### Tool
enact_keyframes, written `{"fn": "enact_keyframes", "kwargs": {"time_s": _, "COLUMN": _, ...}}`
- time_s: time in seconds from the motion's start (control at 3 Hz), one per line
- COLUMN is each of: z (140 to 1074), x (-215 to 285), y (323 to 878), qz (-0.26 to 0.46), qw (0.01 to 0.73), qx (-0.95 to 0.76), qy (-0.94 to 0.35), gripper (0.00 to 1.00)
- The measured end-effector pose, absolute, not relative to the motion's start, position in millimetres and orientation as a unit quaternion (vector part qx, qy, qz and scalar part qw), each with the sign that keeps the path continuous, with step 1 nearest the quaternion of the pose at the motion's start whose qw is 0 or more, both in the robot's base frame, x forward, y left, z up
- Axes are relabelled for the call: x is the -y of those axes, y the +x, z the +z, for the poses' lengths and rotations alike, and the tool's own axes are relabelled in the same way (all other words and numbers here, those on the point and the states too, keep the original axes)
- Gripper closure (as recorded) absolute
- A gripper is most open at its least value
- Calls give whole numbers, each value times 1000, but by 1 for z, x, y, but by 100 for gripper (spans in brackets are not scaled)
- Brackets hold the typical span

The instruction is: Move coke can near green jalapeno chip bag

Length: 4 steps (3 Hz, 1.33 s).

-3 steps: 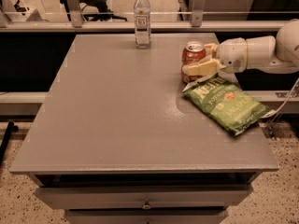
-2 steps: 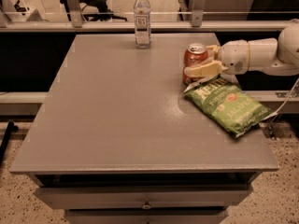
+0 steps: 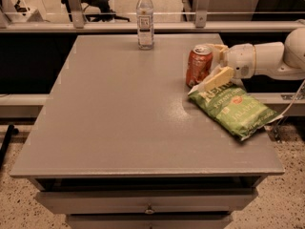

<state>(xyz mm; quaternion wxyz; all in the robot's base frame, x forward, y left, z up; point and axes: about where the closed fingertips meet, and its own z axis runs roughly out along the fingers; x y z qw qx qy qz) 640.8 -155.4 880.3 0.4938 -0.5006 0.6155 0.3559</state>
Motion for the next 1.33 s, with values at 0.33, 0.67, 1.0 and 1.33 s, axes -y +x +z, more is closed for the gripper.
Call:
{"fn": "enact_keyframes", "kwargs": {"time_s": 0.33, "z": 881, "x": 156, "y": 640, "qz": 356, "qw": 494, "qx": -615, "qy": -501, "gripper": 0}}
{"fn": "enact_keyframes", "kwargs": {"time_s": 0.67, "z": 902, "x": 169, "y": 634, "qz": 337, "qw": 503, "qx": -613, "qy": -507, "gripper": 0}}
{"fn": "enact_keyframes", "kwargs": {"time_s": 1.0, "z": 943, "x": 199, "y": 619, "qz": 288, "qw": 534, "qx": -610, "qy": -509, "gripper": 0}}
{"fn": "enact_keyframes", "kwargs": {"time_s": 1.33, "z": 1004, "x": 237, "y": 596, "qz": 202, "qw": 573, "qx": -611, "qy": -507, "gripper": 0}}
